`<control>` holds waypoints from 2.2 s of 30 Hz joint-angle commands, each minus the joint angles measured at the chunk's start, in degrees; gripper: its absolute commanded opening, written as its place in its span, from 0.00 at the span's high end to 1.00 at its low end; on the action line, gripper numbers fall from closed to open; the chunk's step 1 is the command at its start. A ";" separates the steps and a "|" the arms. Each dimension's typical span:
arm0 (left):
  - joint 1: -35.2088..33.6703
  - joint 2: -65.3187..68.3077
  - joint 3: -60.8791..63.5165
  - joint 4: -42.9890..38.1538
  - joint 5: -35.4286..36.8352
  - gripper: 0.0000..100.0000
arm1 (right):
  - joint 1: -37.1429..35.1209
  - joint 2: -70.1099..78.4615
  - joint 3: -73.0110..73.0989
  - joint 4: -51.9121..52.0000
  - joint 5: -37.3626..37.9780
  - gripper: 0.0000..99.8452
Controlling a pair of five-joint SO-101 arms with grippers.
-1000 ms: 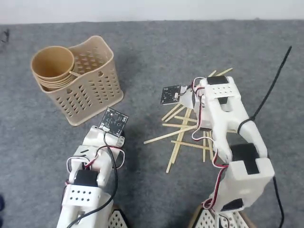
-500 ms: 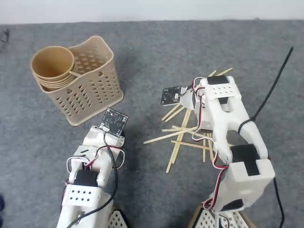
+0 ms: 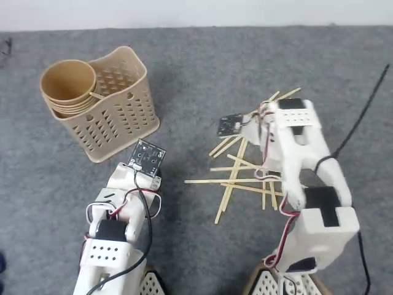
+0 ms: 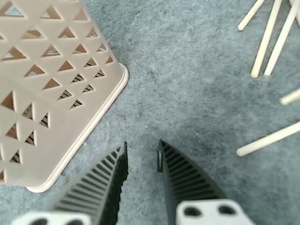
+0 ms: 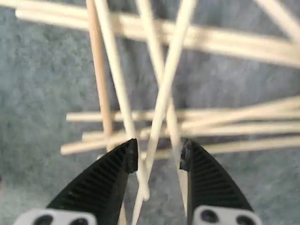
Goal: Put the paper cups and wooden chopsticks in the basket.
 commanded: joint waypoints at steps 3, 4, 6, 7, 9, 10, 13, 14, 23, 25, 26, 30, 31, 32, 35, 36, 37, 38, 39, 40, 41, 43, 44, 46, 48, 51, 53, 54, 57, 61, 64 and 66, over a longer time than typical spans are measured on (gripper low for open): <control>0.44 -0.79 -0.48 -1.58 -0.35 0.91 | 5.85 -3.38 -0.26 2.51 3.87 0.83; 0.44 -0.79 -0.48 -1.58 -0.35 0.91 | 5.85 -3.38 -0.26 2.51 3.87 0.83; 0.44 -0.79 -0.48 -1.58 -0.35 0.91 | 4.44 -3.47 0.00 2.51 3.78 0.83; 0.44 -0.79 -0.48 -1.58 -0.35 0.91 | 3.21 -3.38 0.18 2.51 3.69 0.83; 0.35 -0.79 -0.48 -1.58 -0.35 0.91 | 0.22 -3.38 1.49 1.80 1.85 0.83; 0.35 -0.79 -0.48 -1.58 -0.35 0.91 | -1.63 -3.21 2.20 1.01 0.53 0.83; 0.18 -0.79 -0.48 -1.58 -0.35 0.91 | -5.32 -2.77 5.71 -5.58 -2.29 0.83; 0.09 -0.79 -0.48 -1.58 -0.35 0.91 | -5.93 -2.77 7.30 -7.87 -2.55 0.83; 0.35 -0.79 -0.48 -1.58 -0.35 0.91 | -6.81 -3.38 9.76 -12.00 -2.64 0.95; 0.35 -0.79 -0.48 -1.58 -0.35 0.91 | -6.99 -3.38 9.58 -11.91 -2.64 1.00; 0.26 -0.79 -0.48 -1.58 -0.35 0.91 | -7.16 -3.38 9.58 -11.91 -2.73 0.98; 0.09 -0.79 -0.48 -1.58 -0.35 0.91 | -7.25 -3.38 9.58 -10.86 -2.73 0.96; 0.09 -0.79 -0.48 -1.58 -0.35 0.91 | -7.25 -3.38 9.58 -10.77 -2.73 0.97; 0.09 -0.79 -0.48 -1.58 -0.35 0.91 | -7.16 -3.38 9.58 -10.77 -2.73 0.99; 0.09 -0.79 -0.48 -1.58 -0.35 0.91 | -6.81 -4.53 8.88 -10.68 -2.73 0.99; 0.09 -0.79 -0.48 -1.58 -0.35 0.91 | -6.73 -5.67 8.26 -10.15 -2.73 0.99; 0.09 -0.79 -0.48 -1.58 -0.35 0.91 | -6.73 -7.34 7.03 -8.57 -2.73 0.99; 0.09 -0.79 -0.48 -1.58 -0.35 0.91 | -6.73 -9.45 5.27 -6.29 -2.73 0.99; 0.09 -0.79 -0.48 -1.58 -0.35 0.91 | -6.81 -11.74 3.43 -3.82 -2.73 0.99; 0.09 -0.79 -0.48 -1.58 -0.35 0.91 | -7.16 -14.11 1.32 -1.54 -3.08 0.99; 0.09 -0.79 -0.48 -1.58 -0.35 0.91 | -7.25 -16.57 -0.97 0.57 -4.13 0.99; 0.09 -0.79 -0.48 -1.58 -0.35 0.91 | -7.96 -21.23 -5.36 3.91 -6.42 0.99; 0.18 -0.79 -0.48 -1.58 -0.35 0.91 | -8.13 -23.16 -7.47 5.14 -7.21 0.99; 0.18 -0.79 -0.48 -1.58 -0.35 0.91 | -8.48 -26.24 -10.37 6.99 -8.18 0.99; 0.09 -0.79 -0.48 -1.49 -0.35 0.91 | -9.27 -27.91 -11.60 7.60 -9.41 0.99; 0.09 -0.79 -0.48 -1.41 -0.35 0.91 | -10.24 -28.97 -11.69 6.64 -12.66 0.99; 0.09 -0.79 -0.48 -1.41 -0.35 0.91 | -10.86 -29.49 -11.78 4.09 -16.26 0.99; 0.09 -0.79 -0.48 -1.32 -0.35 0.91 | -11.38 -29.67 -11.96 2.15 -18.37 0.99; 0.09 -0.79 -0.40 -1.32 -0.35 0.91 | -12.70 -30.46 -14.51 -3.65 -27.16 0.99; 0.09 -0.79 -0.40 -1.32 -0.35 0.91 | -16.66 -32.66 -18.81 -12.26 -39.38 0.99; 0.09 -0.79 -0.40 -1.32 -0.35 0.91 | -20.97 -33.36 -20.31 -18.68 -43.08 0.99; 0.09 -0.79 -0.40 -1.32 -0.35 0.91 | -23.60 -33.54 -20.40 -21.23 -43.08 0.99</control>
